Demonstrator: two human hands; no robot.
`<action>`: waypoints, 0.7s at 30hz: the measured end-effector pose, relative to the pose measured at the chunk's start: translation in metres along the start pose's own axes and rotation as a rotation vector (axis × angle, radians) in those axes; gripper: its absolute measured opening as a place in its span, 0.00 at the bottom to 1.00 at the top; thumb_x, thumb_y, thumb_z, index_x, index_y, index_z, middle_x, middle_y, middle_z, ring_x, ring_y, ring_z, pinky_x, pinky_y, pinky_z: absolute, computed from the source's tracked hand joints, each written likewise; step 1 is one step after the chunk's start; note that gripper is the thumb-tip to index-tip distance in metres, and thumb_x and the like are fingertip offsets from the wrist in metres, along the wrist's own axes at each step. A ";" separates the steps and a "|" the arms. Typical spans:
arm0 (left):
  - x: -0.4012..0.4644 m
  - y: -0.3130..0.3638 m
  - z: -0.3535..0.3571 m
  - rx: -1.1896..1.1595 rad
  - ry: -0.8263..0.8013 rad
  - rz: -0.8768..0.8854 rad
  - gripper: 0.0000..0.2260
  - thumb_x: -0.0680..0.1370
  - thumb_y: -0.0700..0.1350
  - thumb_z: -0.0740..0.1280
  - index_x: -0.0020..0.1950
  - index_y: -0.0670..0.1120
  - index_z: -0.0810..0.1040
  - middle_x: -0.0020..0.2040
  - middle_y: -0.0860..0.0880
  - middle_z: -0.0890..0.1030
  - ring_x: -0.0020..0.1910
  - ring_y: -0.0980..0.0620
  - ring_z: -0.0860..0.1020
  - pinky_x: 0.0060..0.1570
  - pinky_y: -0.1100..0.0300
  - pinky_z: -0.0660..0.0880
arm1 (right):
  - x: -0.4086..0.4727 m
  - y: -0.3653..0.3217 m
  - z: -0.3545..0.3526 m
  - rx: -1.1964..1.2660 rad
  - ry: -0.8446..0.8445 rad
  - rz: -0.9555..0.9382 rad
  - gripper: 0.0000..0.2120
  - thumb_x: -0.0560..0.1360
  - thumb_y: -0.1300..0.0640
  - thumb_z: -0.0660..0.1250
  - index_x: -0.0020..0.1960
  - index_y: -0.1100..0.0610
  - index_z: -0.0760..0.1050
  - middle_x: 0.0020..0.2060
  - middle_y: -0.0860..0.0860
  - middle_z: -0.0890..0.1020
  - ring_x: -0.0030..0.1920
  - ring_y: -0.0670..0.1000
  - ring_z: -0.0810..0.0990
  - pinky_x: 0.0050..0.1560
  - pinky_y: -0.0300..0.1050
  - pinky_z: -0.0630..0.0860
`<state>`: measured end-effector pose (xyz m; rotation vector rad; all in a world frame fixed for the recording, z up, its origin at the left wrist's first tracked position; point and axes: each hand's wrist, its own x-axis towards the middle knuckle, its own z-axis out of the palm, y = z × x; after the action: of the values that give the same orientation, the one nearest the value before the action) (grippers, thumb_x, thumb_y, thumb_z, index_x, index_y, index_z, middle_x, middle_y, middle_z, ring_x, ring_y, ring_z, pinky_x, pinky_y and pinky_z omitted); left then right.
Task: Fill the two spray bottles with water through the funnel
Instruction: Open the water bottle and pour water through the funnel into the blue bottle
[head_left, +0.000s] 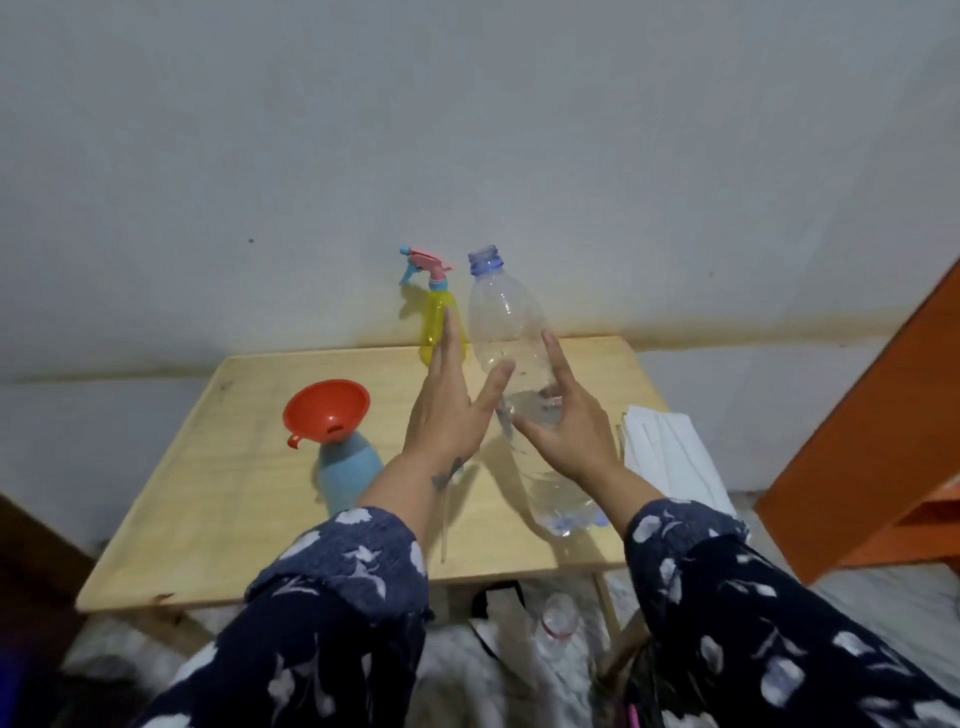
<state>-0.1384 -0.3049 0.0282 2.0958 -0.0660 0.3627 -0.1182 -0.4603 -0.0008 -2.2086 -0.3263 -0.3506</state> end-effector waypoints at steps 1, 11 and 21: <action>-0.012 -0.011 -0.004 0.049 0.031 -0.008 0.36 0.75 0.69 0.56 0.79 0.58 0.46 0.77 0.52 0.59 0.70 0.54 0.67 0.58 0.67 0.66 | 0.001 -0.004 -0.006 -0.011 -0.037 -0.013 0.44 0.67 0.39 0.69 0.70 0.25 0.40 0.45 0.49 0.78 0.45 0.51 0.78 0.46 0.47 0.74; -0.094 -0.117 -0.061 0.299 0.180 -0.464 0.07 0.77 0.52 0.66 0.48 0.50 0.73 0.51 0.50 0.78 0.47 0.48 0.78 0.44 0.55 0.74 | -0.003 -0.051 -0.026 -0.226 -0.475 -0.032 0.48 0.66 0.49 0.73 0.63 0.18 0.41 0.44 0.50 0.80 0.43 0.52 0.79 0.50 0.46 0.73; -0.058 -0.138 -0.084 0.140 0.090 -0.391 0.35 0.71 0.53 0.75 0.73 0.43 0.64 0.68 0.45 0.71 0.65 0.44 0.72 0.59 0.50 0.73 | -0.032 -0.084 -0.024 -0.431 -0.614 0.055 0.49 0.67 0.52 0.74 0.59 0.15 0.41 0.44 0.48 0.78 0.40 0.46 0.76 0.48 0.45 0.70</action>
<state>-0.1869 -0.1668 -0.0613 2.1665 0.4279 0.2280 -0.1808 -0.4320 0.0623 -2.7118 -0.5552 0.3353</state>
